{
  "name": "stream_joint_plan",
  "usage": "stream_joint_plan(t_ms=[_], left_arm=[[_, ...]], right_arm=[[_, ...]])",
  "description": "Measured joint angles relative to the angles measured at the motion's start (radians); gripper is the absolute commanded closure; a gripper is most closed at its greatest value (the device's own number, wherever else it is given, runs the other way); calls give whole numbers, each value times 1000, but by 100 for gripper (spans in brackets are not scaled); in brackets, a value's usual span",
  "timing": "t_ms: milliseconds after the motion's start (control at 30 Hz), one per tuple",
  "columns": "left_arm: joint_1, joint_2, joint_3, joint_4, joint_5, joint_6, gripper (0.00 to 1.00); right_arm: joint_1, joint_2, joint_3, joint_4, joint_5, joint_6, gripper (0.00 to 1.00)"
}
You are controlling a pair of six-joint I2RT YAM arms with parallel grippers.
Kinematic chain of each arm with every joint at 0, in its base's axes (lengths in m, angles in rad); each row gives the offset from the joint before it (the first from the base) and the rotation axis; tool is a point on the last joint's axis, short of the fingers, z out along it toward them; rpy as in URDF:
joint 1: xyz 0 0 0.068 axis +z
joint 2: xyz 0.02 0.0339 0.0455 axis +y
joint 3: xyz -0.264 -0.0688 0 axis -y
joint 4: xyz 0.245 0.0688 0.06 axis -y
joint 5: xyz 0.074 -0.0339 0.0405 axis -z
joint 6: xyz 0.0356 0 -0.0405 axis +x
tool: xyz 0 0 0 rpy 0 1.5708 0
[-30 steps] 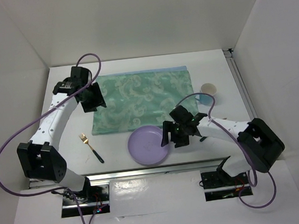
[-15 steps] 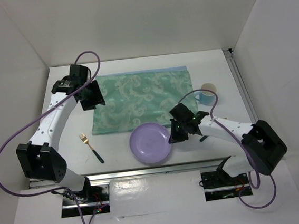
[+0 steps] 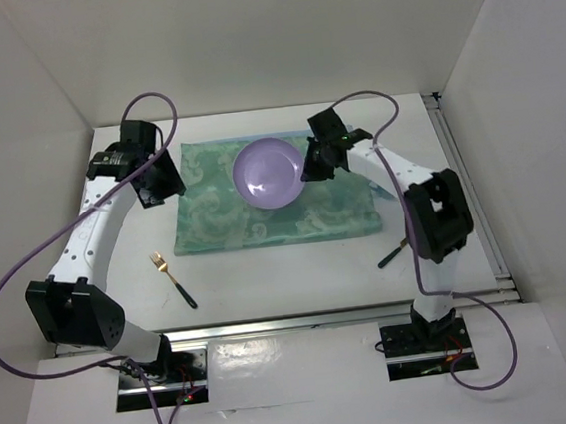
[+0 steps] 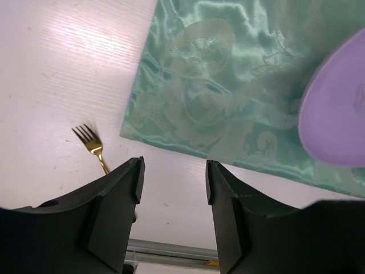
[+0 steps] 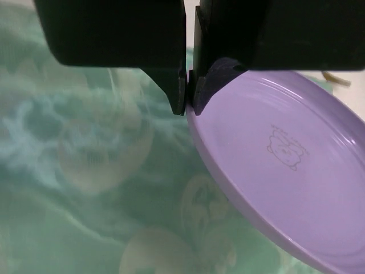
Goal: Set the dinner table for one person
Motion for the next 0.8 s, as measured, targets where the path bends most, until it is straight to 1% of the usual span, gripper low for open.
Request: stream_joint_plan(t_ms=[33,100,200,400,433,467,500,533,567,600,633,667,800], left_arm=[[11,0,2,-4,-3,1,32],[27,0,2,-3,-5,5,29],[35,-1,-2,-2,-3,5,29],[35,-1,-9,-2,0,5,29],[35,-1,-9,-2,0,5,29],[35,-1,-9,-1,1,5,29],[35,-1,-9,-1,3,5,29],[35,-1,-9,-1,4,5,27],[35,-1,-9,-1,5,6,27],[35,-1,-9,-1,8,6,27],[35,-1,-9,0,9,6,27],[35,-1,-9,0,12,6,27],[35,-1,-12,10,24,5,27]], right_arm=[[-6,57,50,-2,2,-3,100],[-19,151,131,-20,0,-8,100],[-29,238,192,-34,-1,-10,100],[-35,285,202,-71,-7,-16,100],[-36,289,203,-74,-11,-16,98],[-37,291,203,-76,-14,-18,85],[-38,293,203,-79,-18,-18,75],[-39,293,203,-81,-24,-19,61],[-40,293,203,-81,-27,-19,40],[-40,293,203,-80,-29,-15,31],[-40,293,204,-80,-31,-22,26],[-41,293,206,-83,-35,-29,25],[-41,287,239,-113,-27,-39,25]])
